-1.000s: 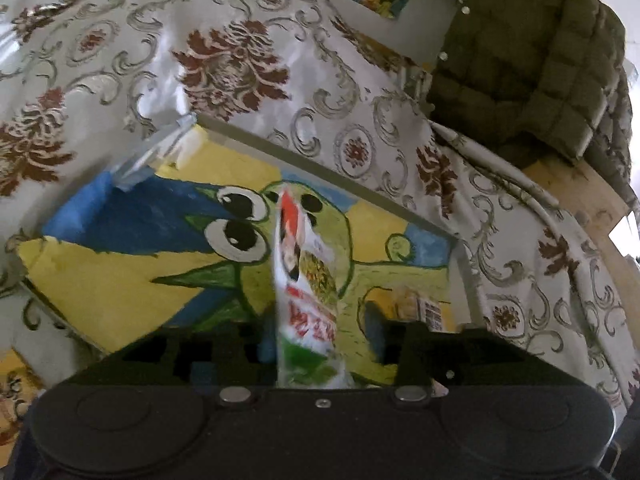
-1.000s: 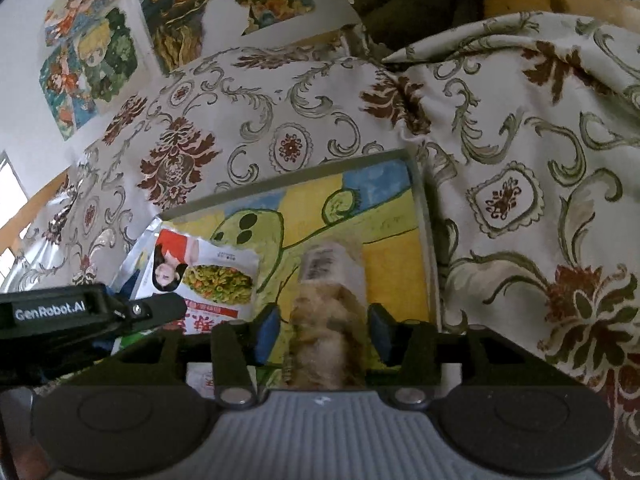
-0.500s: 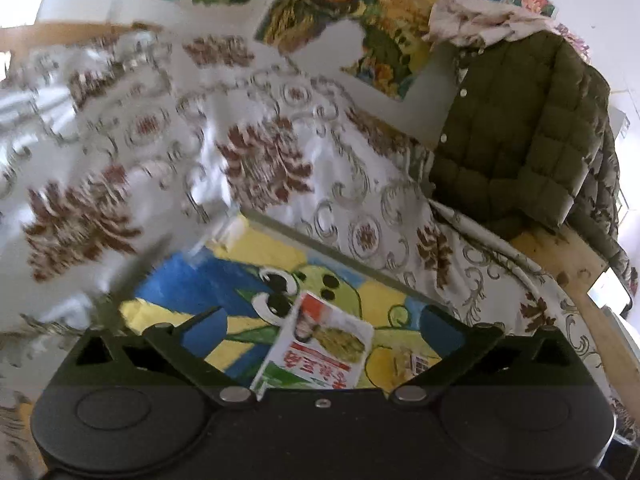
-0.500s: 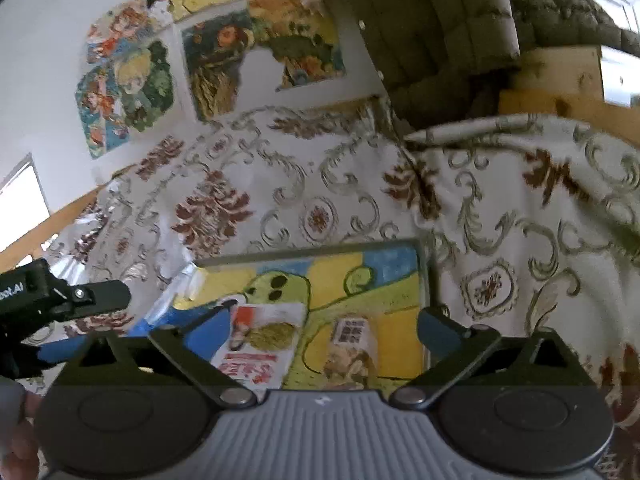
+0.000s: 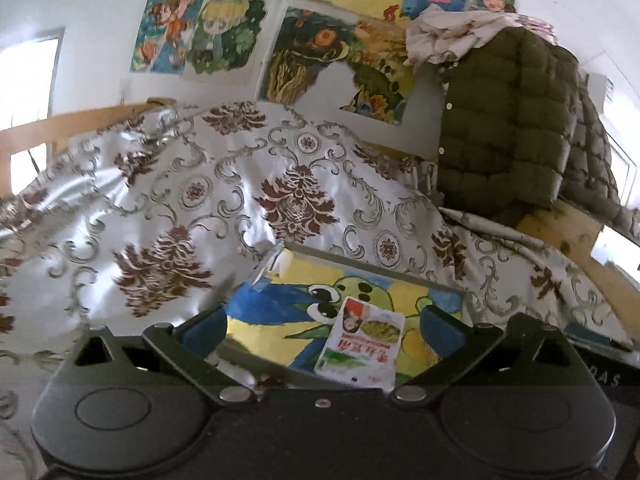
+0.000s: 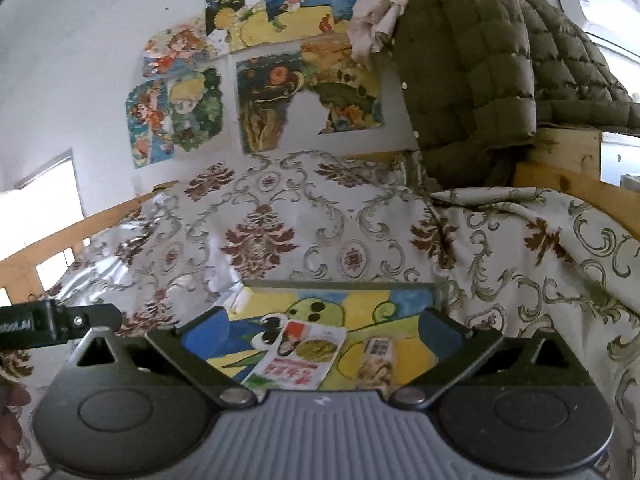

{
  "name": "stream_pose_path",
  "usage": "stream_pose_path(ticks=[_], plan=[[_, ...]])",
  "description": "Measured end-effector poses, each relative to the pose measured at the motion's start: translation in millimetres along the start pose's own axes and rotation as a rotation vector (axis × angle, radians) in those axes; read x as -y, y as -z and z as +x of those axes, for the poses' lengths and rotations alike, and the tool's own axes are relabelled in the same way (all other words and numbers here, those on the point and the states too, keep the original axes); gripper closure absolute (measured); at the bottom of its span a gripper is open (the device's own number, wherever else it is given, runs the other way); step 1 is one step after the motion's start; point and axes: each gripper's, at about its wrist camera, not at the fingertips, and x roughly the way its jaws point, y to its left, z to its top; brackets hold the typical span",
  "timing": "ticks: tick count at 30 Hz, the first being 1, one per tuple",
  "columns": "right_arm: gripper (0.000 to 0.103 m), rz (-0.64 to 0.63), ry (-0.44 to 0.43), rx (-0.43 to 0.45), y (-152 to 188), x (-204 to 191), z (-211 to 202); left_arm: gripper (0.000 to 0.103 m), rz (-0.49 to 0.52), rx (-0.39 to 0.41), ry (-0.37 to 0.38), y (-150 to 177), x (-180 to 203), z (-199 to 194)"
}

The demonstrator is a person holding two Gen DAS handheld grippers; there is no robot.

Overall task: Organize snacks
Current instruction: 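Lower both held snacks into the grey tray and open both tools, then withdraw both tools from the tray back toward the loose snacks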

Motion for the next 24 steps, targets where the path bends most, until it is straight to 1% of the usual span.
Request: stream_pose_path(ticks=[5, 8, 11, 15, 20, 24], plan=[[0.000, -0.013, -0.016, 0.022, 10.8, -13.4, -32.3, 0.001, -0.003, 0.021, -0.022, 14.6, -4.4, -34.9], [0.000, -0.002, -0.043, 0.030, 17.8, -18.7, -53.6, 0.001, -0.010, 0.013, -0.027, 24.8, -8.5, -53.0], [0.000, -0.008, -0.046, 0.040, 27.1, -25.7, -73.8, 0.001, -0.009, -0.001, -0.034, 36.4, -13.3, -69.8], [0.000, -0.039, -0.078, 0.023, 38.0, -38.5, -95.7, 0.001, 0.001, -0.018, -0.049, 46.6, -19.6, -89.8], [0.000, -0.077, -0.072, 0.025, 52.0, -54.6, -118.5, 0.001, -0.014, -0.017, -0.058, 55.1, -26.8, -112.5], [0.000, -0.088, -0.061, 0.015, 63.6, -62.2, -134.5, 0.001, -0.007, -0.008, -0.068, 61.5, -32.1, -129.3]])
